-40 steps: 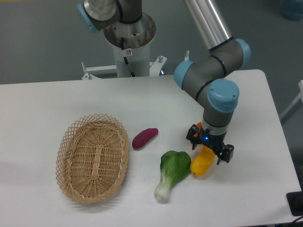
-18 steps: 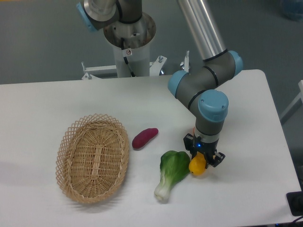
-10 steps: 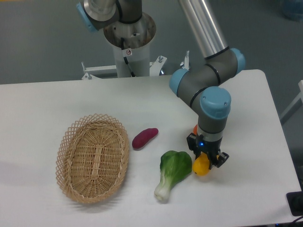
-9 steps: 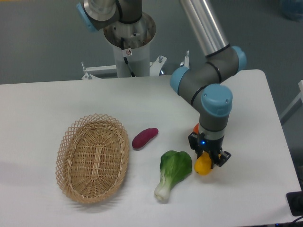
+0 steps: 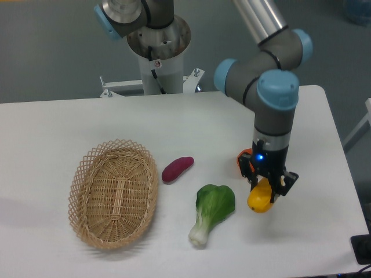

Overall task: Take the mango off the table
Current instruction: 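Lift the yellow mango up off the table and carry it toward the basket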

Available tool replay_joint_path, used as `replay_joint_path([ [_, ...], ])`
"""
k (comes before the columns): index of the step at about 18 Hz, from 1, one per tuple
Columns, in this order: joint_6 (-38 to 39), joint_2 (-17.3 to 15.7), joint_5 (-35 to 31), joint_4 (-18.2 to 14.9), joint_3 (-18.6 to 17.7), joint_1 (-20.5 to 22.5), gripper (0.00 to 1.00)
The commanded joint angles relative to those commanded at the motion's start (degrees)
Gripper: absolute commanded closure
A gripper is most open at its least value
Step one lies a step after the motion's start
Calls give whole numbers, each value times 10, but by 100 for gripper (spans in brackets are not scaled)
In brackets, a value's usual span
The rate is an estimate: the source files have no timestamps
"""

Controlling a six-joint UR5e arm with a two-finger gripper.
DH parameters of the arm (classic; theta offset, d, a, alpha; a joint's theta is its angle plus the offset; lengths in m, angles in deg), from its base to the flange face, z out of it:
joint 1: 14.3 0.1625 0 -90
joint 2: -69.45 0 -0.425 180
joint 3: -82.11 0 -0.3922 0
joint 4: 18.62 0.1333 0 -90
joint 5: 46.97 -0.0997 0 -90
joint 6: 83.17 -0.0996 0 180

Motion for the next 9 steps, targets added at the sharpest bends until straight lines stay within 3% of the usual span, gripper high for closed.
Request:
replay_joint_path([
  [4, 52, -43, 19, -2, -25, -22, 49],
  [9, 121, -48, 20, -2, -26, -50, 49],
])
